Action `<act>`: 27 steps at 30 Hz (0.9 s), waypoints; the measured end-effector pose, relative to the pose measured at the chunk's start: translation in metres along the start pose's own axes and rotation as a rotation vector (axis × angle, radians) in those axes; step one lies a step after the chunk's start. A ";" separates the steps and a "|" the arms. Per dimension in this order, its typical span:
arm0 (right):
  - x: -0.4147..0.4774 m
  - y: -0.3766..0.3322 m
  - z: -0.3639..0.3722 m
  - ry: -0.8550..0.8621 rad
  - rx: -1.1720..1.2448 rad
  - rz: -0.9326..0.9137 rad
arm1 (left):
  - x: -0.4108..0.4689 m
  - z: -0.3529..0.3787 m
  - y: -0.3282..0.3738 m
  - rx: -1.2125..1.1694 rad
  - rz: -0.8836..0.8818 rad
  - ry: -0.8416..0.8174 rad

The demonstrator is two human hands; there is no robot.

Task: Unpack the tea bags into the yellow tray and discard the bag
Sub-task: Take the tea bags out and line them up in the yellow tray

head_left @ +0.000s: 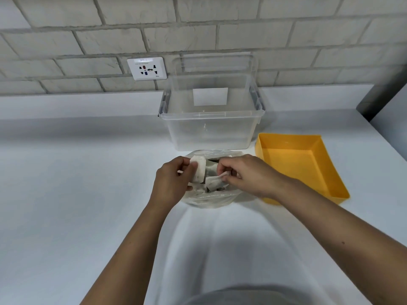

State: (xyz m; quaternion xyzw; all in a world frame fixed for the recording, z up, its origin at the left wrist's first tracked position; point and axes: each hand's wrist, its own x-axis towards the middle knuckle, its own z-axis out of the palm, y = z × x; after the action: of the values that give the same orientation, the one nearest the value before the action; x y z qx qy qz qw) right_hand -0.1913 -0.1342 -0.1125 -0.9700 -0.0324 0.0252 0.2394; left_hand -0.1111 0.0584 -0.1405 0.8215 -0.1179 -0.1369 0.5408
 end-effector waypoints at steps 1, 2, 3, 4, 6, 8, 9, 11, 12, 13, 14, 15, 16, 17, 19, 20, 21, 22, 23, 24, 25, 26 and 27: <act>0.001 -0.003 -0.007 -0.040 0.042 -0.025 | 0.001 0.000 0.000 -0.017 -0.013 -0.005; 0.002 -0.006 -0.014 -0.081 0.078 -0.042 | 0.001 0.001 0.001 -0.026 -0.023 -0.018; 0.004 -0.009 -0.018 -0.121 0.106 -0.053 | 0.000 0.002 0.002 -0.036 -0.035 -0.041; 0.007 -0.011 -0.021 -0.154 0.121 -0.057 | -0.001 0.004 0.005 -0.052 -0.051 -0.075; 0.013 -0.015 -0.021 -0.159 0.135 -0.034 | -0.005 0.009 0.009 -0.094 -0.088 -0.159; 0.019 -0.015 -0.019 -0.082 0.183 0.022 | -0.008 0.012 0.012 -0.132 -0.122 -0.213; 0.021 -0.016 -0.017 -0.033 0.197 0.043 | -0.009 0.012 0.012 -0.148 -0.133 -0.220; 0.025 -0.016 -0.016 0.035 0.201 0.063 | -0.010 0.012 0.011 -0.160 -0.146 -0.216; 0.026 -0.016 -0.015 0.051 0.200 0.068 | -0.010 0.011 0.010 -0.166 -0.154 -0.213; 0.027 -0.016 -0.015 0.059 0.196 0.073 | -0.010 0.010 0.009 -0.174 -0.164 -0.222; 0.028 -0.016 -0.014 0.062 0.192 0.078 | -0.011 0.009 0.009 -0.186 -0.171 -0.244; 0.030 -0.015 -0.013 0.059 0.192 0.083 | -0.010 0.009 0.009 -0.191 -0.170 -0.275; 0.031 -0.015 -0.013 0.055 0.195 0.090 | -0.010 0.008 0.009 -0.173 -0.157 -0.303; 0.032 -0.015 -0.012 0.055 0.202 0.097 | -0.009 0.008 0.007 -0.141 -0.137 -0.310; 0.033 -0.011 -0.012 0.080 0.254 0.119 | -0.006 0.007 0.004 -0.074 -0.107 -0.241; 0.033 -0.008 -0.012 0.105 0.291 0.134 | -0.004 0.007 0.002 -0.044 -0.096 -0.174; 0.032 -0.004 -0.010 0.131 0.302 0.153 | -0.002 0.006 0.000 -0.004 -0.079 -0.099; 0.031 0.000 -0.009 0.144 0.268 0.174 | 0.000 0.005 -0.002 0.051 -0.061 -0.029; 0.028 0.004 -0.006 0.131 0.193 0.199 | 0.002 0.004 -0.003 0.107 -0.042 0.023; 0.026 0.007 -0.002 0.095 0.096 0.219 | 0.002 0.003 -0.004 0.155 -0.026 0.054; 0.025 0.010 0.003 0.053 -0.005 0.232 | 0.003 0.003 -0.004 0.184 -0.015 0.071; 0.024 0.012 0.009 0.021 -0.098 0.243 | 0.003 0.003 -0.004 0.197 -0.009 0.080; 0.024 0.012 0.015 0.008 -0.173 0.257 | 0.003 0.003 -0.005 0.197 -0.006 0.086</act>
State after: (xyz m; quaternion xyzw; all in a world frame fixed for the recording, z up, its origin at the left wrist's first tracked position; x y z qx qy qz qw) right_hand -0.1673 -0.1360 -0.1320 -0.9833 0.0911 0.0488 0.1497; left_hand -0.1092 0.0564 -0.1464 0.8761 -0.1049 -0.0909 0.4616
